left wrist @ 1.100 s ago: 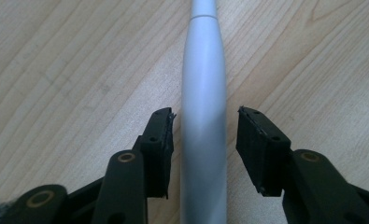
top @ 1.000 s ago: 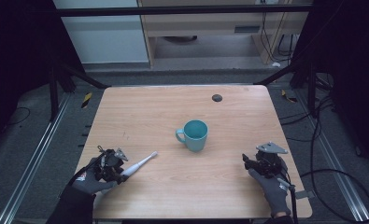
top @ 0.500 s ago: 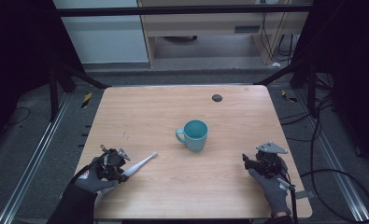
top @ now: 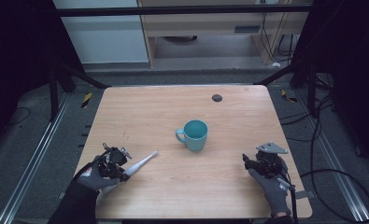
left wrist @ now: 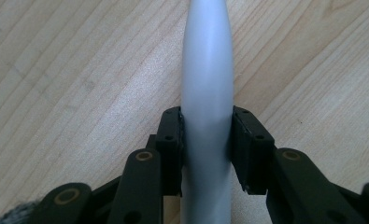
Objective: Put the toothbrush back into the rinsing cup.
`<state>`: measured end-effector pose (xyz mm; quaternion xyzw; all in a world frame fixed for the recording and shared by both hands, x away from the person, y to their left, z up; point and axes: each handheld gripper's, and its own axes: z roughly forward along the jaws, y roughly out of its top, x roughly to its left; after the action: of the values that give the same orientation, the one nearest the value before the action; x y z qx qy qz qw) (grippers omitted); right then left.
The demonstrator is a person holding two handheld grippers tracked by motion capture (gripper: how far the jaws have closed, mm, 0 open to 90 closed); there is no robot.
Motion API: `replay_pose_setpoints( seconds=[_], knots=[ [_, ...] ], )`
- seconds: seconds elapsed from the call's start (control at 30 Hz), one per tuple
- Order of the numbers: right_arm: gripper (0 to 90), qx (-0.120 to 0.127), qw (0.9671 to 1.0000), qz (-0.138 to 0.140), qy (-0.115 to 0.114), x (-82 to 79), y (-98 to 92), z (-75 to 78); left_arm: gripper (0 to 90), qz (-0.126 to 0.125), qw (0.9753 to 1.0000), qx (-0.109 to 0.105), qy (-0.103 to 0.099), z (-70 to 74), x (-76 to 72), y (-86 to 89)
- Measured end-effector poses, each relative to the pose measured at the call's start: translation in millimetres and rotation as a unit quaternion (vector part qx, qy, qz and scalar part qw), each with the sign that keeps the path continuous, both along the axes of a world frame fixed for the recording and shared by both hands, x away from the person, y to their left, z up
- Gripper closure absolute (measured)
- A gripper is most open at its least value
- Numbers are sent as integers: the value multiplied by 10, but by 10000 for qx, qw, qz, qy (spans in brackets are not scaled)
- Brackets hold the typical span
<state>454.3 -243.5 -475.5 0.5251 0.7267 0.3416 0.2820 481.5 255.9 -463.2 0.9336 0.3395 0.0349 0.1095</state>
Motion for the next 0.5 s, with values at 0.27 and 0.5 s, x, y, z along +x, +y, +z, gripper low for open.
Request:
replay_pose_setpoints(
  seconds=[0.27, 0.5],
  knots=[
    [314, 16, 10000, -23, 5, 0, -6, -1, 658, 212, 9993, -310, -53, 28, -15, 72],
    [313, 13, 10000, -28, -24, 2, -16, 1, 658, 438, 9943, -742, -633, 275, -89, 30]
  ],
)
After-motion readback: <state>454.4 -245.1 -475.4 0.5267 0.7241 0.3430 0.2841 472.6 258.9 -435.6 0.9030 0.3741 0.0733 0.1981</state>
